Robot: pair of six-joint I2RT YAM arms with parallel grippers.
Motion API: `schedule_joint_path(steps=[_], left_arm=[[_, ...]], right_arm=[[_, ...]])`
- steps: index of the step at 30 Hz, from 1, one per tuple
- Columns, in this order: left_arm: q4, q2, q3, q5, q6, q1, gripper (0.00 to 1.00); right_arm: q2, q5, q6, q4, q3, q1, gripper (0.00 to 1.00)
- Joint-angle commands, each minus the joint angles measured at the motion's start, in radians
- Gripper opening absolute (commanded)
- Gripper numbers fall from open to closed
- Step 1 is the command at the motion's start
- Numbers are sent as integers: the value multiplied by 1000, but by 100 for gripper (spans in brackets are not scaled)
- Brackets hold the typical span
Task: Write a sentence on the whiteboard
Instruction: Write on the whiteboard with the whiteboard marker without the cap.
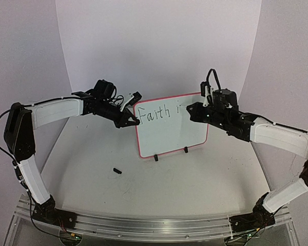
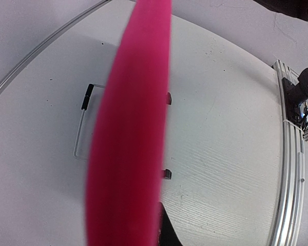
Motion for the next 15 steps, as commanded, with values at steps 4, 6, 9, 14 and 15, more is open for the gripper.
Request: schedule_joint_path(steps=[4,6,9,14,15], left_arm=[[-92,22,-6,-108,67,-5,0],[-93,22,-7,-109,67,-5,0],[-94,18,-6,-110,67,-6,0],[-92,18,-6,-113,68,-5,0],[-93,18,-6,-113,68,-5,0]], right_arm=[[-17,56,10,14,-21,-4,0],[-1,63,7,3,-11,-4,0],[19,60,6,0,0,-4,0],[44,37,1,-5,18,-4,0],[47,32,0,-7,22,-4,0]])
